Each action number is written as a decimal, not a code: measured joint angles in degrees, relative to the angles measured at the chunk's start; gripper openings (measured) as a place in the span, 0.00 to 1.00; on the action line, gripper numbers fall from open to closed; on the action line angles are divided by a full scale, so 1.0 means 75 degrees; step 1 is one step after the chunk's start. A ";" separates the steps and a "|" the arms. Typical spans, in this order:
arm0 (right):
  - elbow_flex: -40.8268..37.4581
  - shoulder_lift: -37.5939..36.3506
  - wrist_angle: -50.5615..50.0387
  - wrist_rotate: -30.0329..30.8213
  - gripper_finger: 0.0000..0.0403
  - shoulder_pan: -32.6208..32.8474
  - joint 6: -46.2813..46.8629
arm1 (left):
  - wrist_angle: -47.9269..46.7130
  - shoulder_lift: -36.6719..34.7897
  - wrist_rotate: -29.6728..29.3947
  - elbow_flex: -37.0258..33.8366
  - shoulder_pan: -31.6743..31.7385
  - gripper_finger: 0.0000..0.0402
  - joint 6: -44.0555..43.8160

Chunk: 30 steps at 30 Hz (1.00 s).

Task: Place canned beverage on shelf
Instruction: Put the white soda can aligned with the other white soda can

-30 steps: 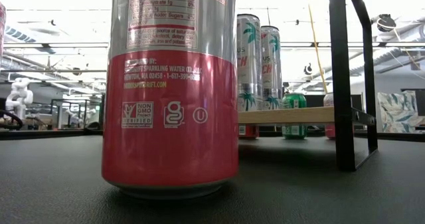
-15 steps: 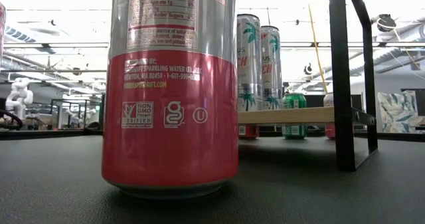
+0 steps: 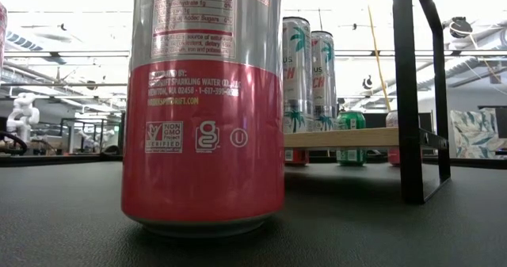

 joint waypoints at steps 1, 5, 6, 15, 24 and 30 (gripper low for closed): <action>0.0000 0.0000 0.0000 0.0000 0.49 0.0000 0.0000 | -0.0193 -0.0054 -0.0093 0.0111 -0.0006 0.81 -0.0004; 0.0000 0.0000 -0.0003 0.0000 0.49 -0.0001 -0.0018 | -0.1333 -0.0391 -0.0682 0.0464 -0.0096 0.81 0.0004; 0.0000 0.0000 -0.0001 0.0000 0.49 0.0000 -0.0050 | -0.1545 -0.0458 -0.0843 0.0566 -0.0119 0.81 -0.0006; 0.0000 0.0000 -0.0003 0.0138 0.49 -0.0003 -0.0178 | -0.3061 -0.0925 -0.1101 0.0695 -0.0678 0.81 -0.1844; 0.0000 0.0000 -0.0002 0.0192 0.49 -0.0003 -0.0453 | -0.2250 -0.0526 -0.1084 0.0509 -0.1015 0.81 -0.2542; 0.0000 0.0000 0.0000 0.0193 0.49 -0.0003 -0.0519 | -0.1796 -0.0517 -0.1280 0.0509 -0.0808 0.81 -0.1672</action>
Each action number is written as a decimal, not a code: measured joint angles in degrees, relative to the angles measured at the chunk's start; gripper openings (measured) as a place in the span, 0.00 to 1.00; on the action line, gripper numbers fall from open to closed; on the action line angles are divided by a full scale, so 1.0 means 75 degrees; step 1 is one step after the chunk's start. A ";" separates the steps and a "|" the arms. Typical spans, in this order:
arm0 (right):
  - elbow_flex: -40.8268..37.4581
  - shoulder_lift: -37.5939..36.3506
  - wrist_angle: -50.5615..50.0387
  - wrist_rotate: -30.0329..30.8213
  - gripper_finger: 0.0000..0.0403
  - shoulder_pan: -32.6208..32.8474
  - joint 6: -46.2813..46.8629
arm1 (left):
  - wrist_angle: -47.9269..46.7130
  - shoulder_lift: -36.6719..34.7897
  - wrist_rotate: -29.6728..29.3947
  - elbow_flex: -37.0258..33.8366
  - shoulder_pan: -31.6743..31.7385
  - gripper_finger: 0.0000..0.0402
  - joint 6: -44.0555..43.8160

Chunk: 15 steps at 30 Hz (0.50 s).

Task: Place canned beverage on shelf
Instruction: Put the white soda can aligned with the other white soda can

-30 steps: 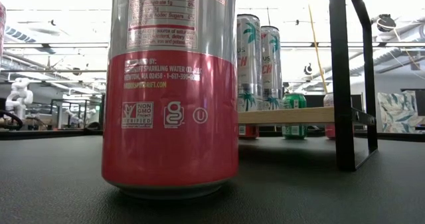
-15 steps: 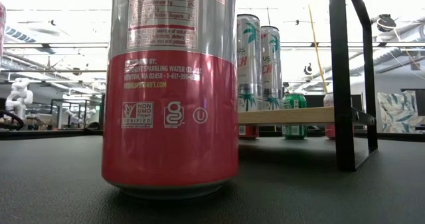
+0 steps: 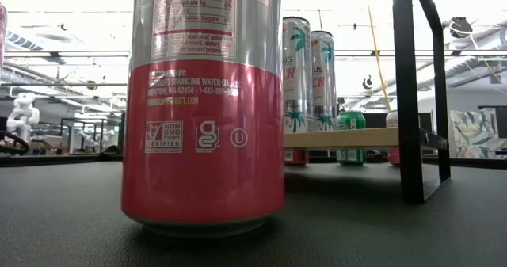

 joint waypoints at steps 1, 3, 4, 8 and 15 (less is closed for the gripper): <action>0.0000 0.0000 0.0002 0.0000 0.49 0.0000 0.0000 | 0.0026 0.0000 0.0213 0.0000 0.0102 0.81 0.0231; 0.0000 0.0000 0.0003 -0.0003 0.49 0.0000 0.0000 | 0.0024 0.0003 0.0621 0.0000 0.0331 0.81 0.0622; 0.0000 0.0000 0.0003 -0.0003 0.49 0.0000 0.0000 | 0.0029 0.0003 0.0823 0.0000 0.0450 0.81 0.0793; 0.0000 0.0000 0.0006 -0.0009 0.49 0.0000 0.0028 | 0.0075 0.0003 0.1712 0.0000 0.0923 0.81 0.1553; 0.0000 0.0000 0.0006 -0.0023 0.49 0.0000 0.0190 | 0.0105 0.0003 0.2828 0.0000 0.1462 0.81 0.2115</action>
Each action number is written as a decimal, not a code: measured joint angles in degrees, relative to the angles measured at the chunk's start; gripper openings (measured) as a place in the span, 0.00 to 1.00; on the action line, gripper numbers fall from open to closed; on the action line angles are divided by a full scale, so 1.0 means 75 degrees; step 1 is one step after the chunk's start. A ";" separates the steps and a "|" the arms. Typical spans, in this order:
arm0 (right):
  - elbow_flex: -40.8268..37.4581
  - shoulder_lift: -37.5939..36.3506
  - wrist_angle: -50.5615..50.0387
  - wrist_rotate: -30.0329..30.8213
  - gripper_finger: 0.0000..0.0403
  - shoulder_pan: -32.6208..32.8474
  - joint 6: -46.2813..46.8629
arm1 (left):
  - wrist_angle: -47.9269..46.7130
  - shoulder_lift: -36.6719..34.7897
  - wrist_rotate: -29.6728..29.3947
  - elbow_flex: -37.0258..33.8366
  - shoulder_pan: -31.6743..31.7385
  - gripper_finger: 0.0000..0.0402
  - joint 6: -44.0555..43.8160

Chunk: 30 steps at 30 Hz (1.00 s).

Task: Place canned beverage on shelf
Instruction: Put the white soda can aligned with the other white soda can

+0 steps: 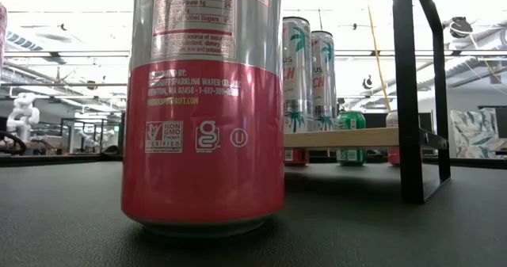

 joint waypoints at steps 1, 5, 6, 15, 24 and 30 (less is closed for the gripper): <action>0.0000 0.0000 0.0000 -0.0001 0.49 0.0000 0.0008 | 0.0000 0.0000 0.0036 0.0000 0.0047 0.82 -0.0022; 0.0000 0.0000 0.0003 -0.0001 0.49 0.0000 0.0008 | -0.0003 0.0000 0.0076 0.0000 0.0109 0.91 -0.0098; 0.0000 0.0000 0.0000 -0.0001 0.49 0.0000 0.0005 | 0.0003 0.0000 0.0091 0.0000 0.0106 0.94 -0.0051; 0.0000 0.0000 0.0000 0.0011 0.49 0.0000 -0.0097 | 0.0130 0.0168 0.0048 0.0000 -0.0187 0.97 0.0458; 0.0000 -0.0001 -0.0003 0.0017 0.49 0.0000 -0.0157 | 0.0503 0.0597 -0.0231 -0.0003 -0.0218 0.97 0.0375; 0.0000 0.0000 -0.0003 0.0017 0.49 0.0000 -0.0137 | 0.0516 0.0600 -0.0250 -0.0003 -0.0218 0.92 0.0147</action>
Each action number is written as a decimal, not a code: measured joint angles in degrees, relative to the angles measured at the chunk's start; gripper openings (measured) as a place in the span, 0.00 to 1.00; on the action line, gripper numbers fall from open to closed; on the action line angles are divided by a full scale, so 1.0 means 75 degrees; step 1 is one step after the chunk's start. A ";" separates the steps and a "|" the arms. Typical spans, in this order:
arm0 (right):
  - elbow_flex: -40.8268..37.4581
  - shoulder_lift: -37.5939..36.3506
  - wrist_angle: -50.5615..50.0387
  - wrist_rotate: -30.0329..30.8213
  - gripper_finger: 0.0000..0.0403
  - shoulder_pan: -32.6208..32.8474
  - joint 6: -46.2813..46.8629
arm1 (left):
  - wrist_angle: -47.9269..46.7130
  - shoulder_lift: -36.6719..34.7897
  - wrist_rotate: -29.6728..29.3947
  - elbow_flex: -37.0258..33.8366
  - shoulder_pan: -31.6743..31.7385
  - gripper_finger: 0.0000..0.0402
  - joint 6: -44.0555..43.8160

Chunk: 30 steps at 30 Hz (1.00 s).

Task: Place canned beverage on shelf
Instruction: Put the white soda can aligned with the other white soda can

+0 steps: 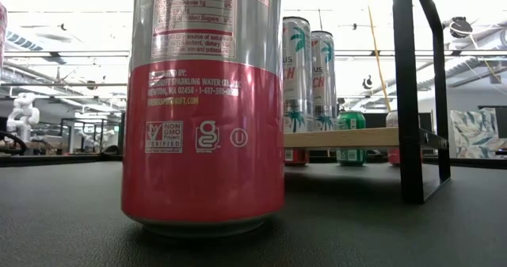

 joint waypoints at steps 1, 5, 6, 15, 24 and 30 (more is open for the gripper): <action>0.0000 -0.0001 0.0000 0.0000 0.49 0.0000 -0.0004 | 0.0002 0.0000 -0.0017 0.0000 0.0000 0.90 0.0000; 0.0000 0.0000 0.0000 0.0003 0.49 0.0000 -0.0064 | -0.0015 0.0000 -0.0039 0.0000 0.0000 0.80 0.0000; 0.0000 -0.0001 0.0000 0.0003 0.49 0.0001 -0.0079 | -0.0016 0.0000 -0.0039 0.0000 0.0000 0.77 -0.0003; 0.0000 -0.0002 -0.0003 0.0005 0.49 0.0000 -0.0108 | -0.0057 0.0009 -0.0324 0.0255 0.0000 0.63 -0.0442; 0.0000 -0.0001 -0.0003 0.0006 0.49 0.0000 -0.0096 | -0.0718 0.0009 -0.0742 0.0595 -0.0116 0.62 -0.1626; 0.0000 0.0000 -0.0003 0.0006 0.49 0.0001 -0.0106 | -0.0764 0.0009 -0.1651 0.0603 -0.0311 0.62 -0.2773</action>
